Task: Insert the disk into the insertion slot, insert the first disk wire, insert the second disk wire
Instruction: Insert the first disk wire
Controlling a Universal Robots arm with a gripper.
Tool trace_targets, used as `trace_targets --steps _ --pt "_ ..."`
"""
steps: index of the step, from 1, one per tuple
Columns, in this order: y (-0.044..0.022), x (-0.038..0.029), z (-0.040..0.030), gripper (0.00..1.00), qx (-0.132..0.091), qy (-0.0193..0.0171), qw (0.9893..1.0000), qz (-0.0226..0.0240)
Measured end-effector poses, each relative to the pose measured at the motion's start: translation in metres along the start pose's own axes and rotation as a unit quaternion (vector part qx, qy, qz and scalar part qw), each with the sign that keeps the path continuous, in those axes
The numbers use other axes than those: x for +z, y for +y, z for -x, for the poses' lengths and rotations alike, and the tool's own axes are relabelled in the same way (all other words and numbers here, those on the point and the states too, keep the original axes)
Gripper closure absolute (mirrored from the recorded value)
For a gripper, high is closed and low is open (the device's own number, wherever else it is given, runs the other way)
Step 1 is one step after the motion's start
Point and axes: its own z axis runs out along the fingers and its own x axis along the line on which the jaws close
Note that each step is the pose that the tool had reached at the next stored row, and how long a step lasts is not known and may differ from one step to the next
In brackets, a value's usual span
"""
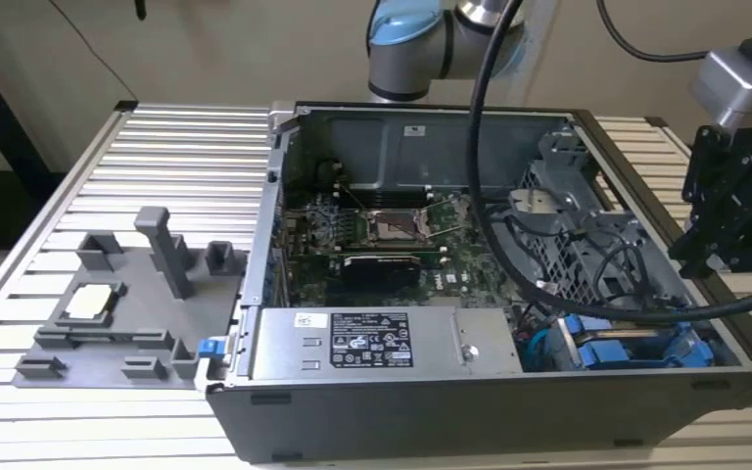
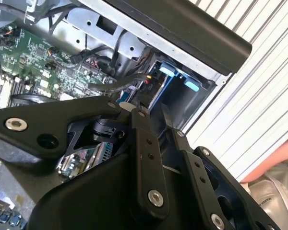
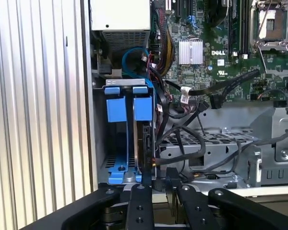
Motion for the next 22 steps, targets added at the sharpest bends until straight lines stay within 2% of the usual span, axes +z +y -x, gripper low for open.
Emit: trace_targets --steps 9,11,15,22 --pt "0.0014 0.0028 0.0372 0.73 0.0 -0.0001 1.0 0.0" --pt "0.0021 0.0031 0.0427 0.73 0.0 0.0 1.0 0.0" --pt "0.0101 0.0031 0.0431 0.73 0.0 -0.0001 1.0 0.0" --pt "0.0356 0.0028 0.0423 0.73 0.0 -0.0017 1.0 0.0"
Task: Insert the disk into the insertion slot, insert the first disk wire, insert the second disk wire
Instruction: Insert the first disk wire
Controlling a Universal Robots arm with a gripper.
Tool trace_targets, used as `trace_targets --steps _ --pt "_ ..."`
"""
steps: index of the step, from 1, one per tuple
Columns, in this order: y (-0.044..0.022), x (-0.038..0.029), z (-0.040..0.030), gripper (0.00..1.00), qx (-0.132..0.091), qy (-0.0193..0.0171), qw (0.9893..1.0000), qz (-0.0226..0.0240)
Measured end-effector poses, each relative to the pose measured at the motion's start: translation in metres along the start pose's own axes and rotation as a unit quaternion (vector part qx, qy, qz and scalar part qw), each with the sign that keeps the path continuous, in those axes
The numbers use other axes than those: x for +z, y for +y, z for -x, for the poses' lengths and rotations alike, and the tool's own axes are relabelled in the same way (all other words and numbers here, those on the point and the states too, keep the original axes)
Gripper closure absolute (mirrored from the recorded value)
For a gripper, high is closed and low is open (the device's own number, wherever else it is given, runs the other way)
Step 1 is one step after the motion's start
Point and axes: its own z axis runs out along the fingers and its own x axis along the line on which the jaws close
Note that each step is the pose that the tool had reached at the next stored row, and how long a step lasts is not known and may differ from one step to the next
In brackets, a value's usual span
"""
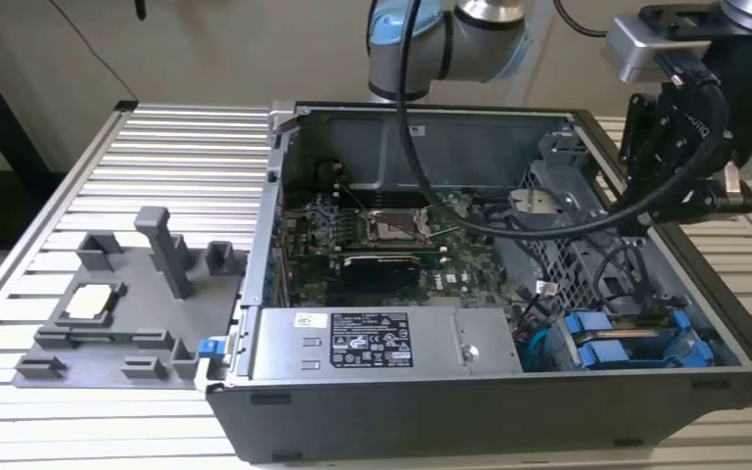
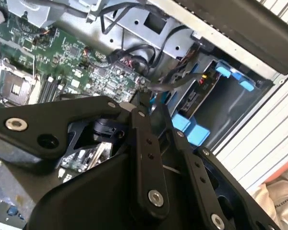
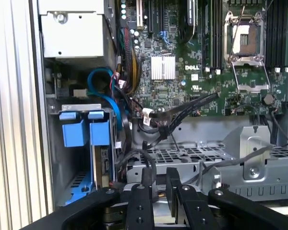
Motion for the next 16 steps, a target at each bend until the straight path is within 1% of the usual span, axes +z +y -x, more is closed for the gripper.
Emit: trace_targets --steps 3,6,7,12,14,16 --pt "0.0113 -0.0002 -0.0004 0.73 0.0 -0.0006 1.0 0.0" --pt "0.021 -0.0004 -0.0007 0.73 -0.001 -0.001 1.0 0.0001" --pt "0.0223 -0.0004 -0.0008 0.73 -0.002 -0.001 1.0 0.0001" --pt "0.0228 -0.0004 -0.0008 0.73 -0.004 -0.0011 1.0 0.0003" --pt "0.0233 -0.0003 -0.0008 0.73 -0.016 -0.0013 0.9999 0.0012" --pt "0.0236 0.0 -0.0008 0.73 -0.03 -0.0017 0.9995 0.0024"
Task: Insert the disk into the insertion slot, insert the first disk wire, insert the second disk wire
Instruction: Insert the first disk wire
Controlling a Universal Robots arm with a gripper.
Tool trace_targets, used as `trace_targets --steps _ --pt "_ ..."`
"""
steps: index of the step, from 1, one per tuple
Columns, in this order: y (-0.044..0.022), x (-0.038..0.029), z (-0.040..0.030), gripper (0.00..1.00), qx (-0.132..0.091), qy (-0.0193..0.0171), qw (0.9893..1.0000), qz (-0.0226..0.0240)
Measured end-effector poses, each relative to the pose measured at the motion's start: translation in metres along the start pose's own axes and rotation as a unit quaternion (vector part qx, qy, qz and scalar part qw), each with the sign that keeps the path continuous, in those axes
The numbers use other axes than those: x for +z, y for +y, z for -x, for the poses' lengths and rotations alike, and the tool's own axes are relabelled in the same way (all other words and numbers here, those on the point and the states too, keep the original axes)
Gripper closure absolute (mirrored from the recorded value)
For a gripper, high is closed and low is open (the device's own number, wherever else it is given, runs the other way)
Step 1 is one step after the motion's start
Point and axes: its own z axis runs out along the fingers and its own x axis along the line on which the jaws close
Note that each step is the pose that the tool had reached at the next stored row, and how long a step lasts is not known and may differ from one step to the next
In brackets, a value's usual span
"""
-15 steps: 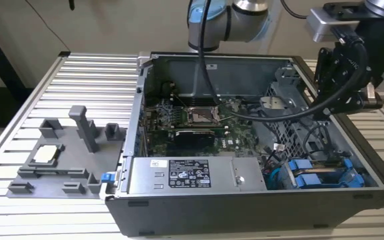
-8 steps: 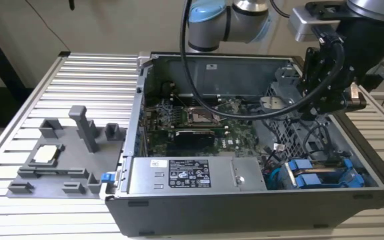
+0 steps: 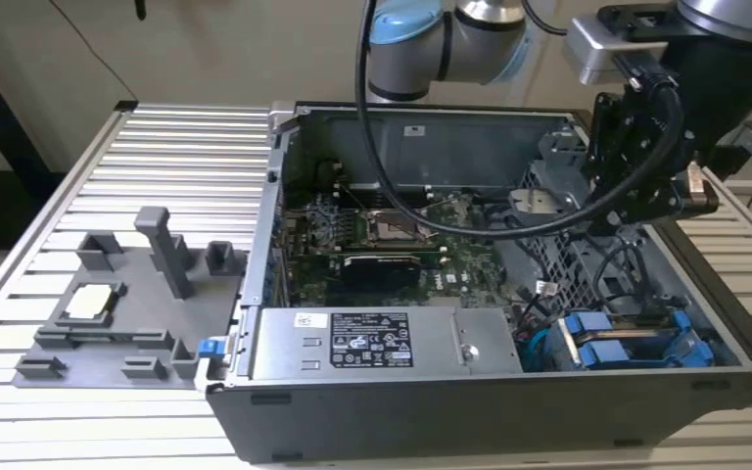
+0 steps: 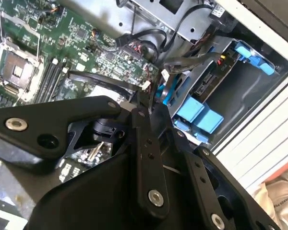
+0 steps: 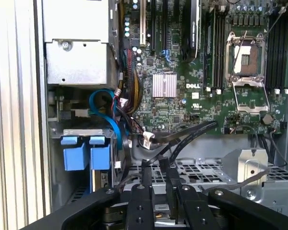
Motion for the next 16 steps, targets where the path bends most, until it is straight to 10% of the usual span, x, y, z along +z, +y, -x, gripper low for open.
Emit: trace_targets --steps 7,9,16 --pt "0.0011 0.0022 -0.0003 0.73 -0.05 -0.0081 0.9987 0.0036" --pt "0.0013 0.003 -0.0012 0.73 -0.052 -0.0169 0.9985 0.003" --pt "0.0015 0.0047 -0.0071 0.73 -0.045 -0.0271 0.9986 0.0016"
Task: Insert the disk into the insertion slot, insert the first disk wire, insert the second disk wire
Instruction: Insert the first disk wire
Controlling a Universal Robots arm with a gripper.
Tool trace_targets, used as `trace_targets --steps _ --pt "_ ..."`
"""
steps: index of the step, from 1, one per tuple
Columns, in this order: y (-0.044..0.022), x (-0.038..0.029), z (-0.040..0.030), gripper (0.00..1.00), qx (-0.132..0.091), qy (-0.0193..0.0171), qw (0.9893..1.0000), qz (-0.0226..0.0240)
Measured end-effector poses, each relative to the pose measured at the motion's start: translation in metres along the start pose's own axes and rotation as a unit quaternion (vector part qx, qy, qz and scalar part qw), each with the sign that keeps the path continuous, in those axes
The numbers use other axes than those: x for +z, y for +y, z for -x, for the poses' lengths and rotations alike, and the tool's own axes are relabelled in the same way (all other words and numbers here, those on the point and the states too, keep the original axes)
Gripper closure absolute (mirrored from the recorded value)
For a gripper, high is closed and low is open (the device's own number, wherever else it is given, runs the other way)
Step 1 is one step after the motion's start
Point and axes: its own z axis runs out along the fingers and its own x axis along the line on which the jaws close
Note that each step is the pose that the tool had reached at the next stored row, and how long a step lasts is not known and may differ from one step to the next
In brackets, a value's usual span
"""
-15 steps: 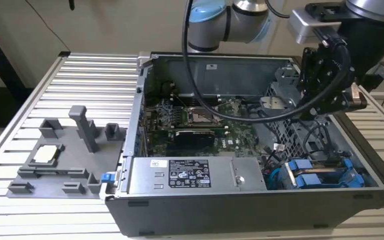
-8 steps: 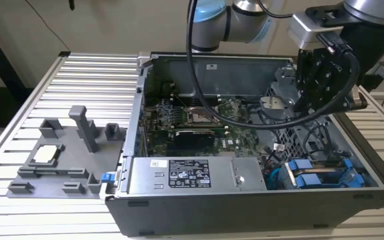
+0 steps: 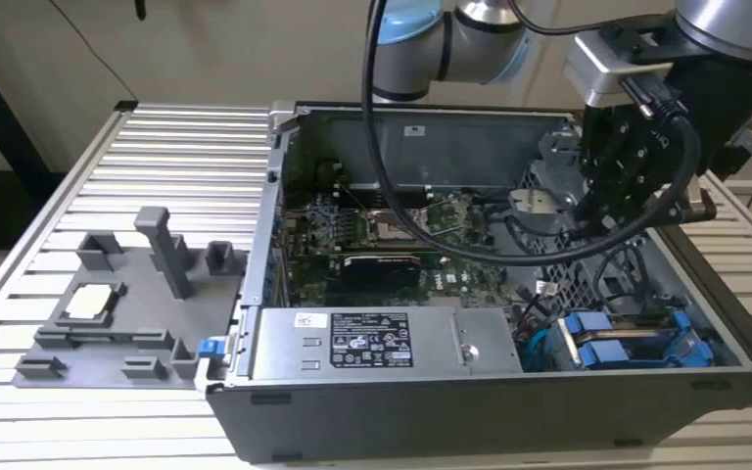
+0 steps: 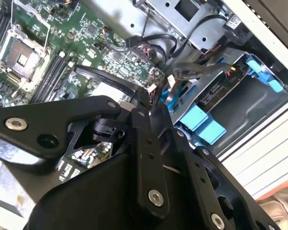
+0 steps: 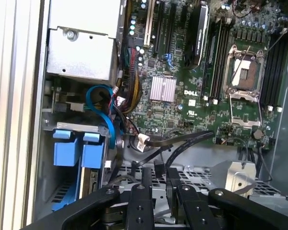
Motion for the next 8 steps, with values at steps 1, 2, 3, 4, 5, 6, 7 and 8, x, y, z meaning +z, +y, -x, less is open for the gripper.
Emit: trace_targets --steps 1,2,3,4,5,6,7,8 --pt "0.0001 0.0002 -0.0013 0.73 0.001 -0.0006 1.0 -0.0002" --pt "0.0003 0.0003 -0.0026 0.73 0.002 -0.001 1.0 -0.0004" --pt "0.0005 0.0005 -0.0036 0.73 0.003 -0.0011 1.0 -0.0005" --pt "0.0008 0.0008 -0.0044 0.73 0.004 -0.0014 1.0 -0.0007" --pt "0.0016 0.0014 -0.0046 0.73 0.005 -0.0015 1.0 -0.0008" --pt "0.003 0.0017 -0.0046 0.73 0.005 -0.0015 1.0 -0.001" --pt "0.0046 0.0021 -0.0045 0.73 0.007 -0.0017 1.0 -0.0011" --pt "0.006 0.0026 -0.0044 0.73 0.008 -0.0019 1.0 -0.0013"
